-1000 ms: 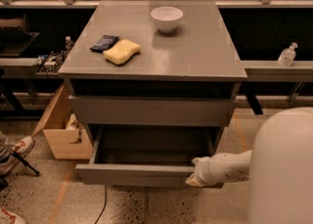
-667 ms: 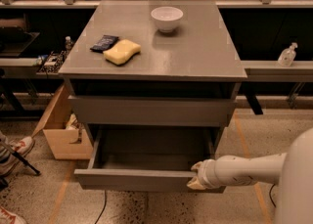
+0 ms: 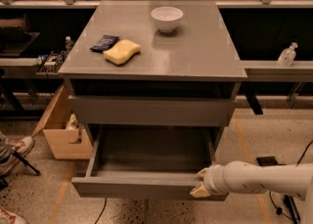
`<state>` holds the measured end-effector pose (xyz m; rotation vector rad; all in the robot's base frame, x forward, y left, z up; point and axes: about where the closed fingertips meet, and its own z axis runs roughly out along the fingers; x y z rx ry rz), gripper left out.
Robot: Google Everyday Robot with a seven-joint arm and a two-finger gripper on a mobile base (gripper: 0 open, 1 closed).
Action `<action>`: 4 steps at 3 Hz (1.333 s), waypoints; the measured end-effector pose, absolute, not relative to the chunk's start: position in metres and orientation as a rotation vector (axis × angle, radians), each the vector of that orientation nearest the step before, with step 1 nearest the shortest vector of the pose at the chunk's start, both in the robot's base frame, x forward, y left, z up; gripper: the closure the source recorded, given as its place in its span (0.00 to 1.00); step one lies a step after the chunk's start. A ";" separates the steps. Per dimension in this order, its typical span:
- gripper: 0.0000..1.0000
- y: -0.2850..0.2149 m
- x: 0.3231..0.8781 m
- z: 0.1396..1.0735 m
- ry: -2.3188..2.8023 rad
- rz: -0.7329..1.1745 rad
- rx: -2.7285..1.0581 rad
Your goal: Open middle drawer
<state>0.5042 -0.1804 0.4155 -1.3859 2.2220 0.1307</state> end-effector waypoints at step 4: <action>0.05 -0.189 0.490 0.415 2.254 0.171 -1.332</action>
Offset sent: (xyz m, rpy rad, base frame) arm -0.0125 -0.0089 -0.0014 0.0288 0.0213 -0.0327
